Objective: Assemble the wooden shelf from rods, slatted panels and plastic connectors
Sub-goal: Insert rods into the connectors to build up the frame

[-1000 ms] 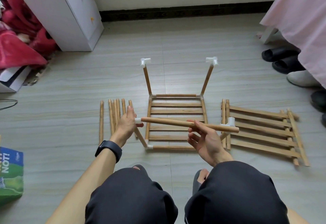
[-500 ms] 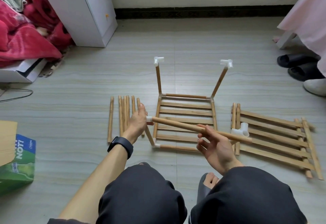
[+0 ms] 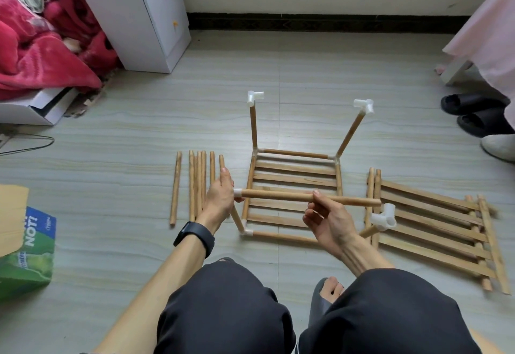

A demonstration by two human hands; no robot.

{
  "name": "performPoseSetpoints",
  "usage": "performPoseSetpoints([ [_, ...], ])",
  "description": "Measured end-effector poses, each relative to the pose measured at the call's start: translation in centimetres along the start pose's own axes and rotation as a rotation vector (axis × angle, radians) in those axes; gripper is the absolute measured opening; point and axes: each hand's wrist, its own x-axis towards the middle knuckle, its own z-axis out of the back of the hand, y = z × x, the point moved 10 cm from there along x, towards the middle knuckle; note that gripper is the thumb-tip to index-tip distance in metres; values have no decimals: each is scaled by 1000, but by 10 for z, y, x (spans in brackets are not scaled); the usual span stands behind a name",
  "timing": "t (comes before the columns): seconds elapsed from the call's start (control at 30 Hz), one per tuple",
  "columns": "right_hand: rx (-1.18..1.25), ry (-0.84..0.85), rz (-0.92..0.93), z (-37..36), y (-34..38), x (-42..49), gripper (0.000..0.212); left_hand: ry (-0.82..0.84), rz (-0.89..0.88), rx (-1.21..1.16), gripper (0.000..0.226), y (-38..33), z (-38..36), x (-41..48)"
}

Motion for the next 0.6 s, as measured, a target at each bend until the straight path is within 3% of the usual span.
performPoseSetpoints([
  [0.13,13,30,-23,1,-7,-8,13,1,10,73,66,-5,3,3],
  [0.27,-177,119,-98,-10,-17,-16,23,76,-38,221,65,-11,-9,2],
  [0.43,-357,8,-4,16,3,-25,34,26,-82,225,58,-13,2,-4],
  [0.5,-427,-45,83,37,18,-33,27,14,-139,364,48,-23,8,-4],
  [0.6,-421,-91,211,65,38,-51,19,2,-408,775,17,-71,-2,-8],
])
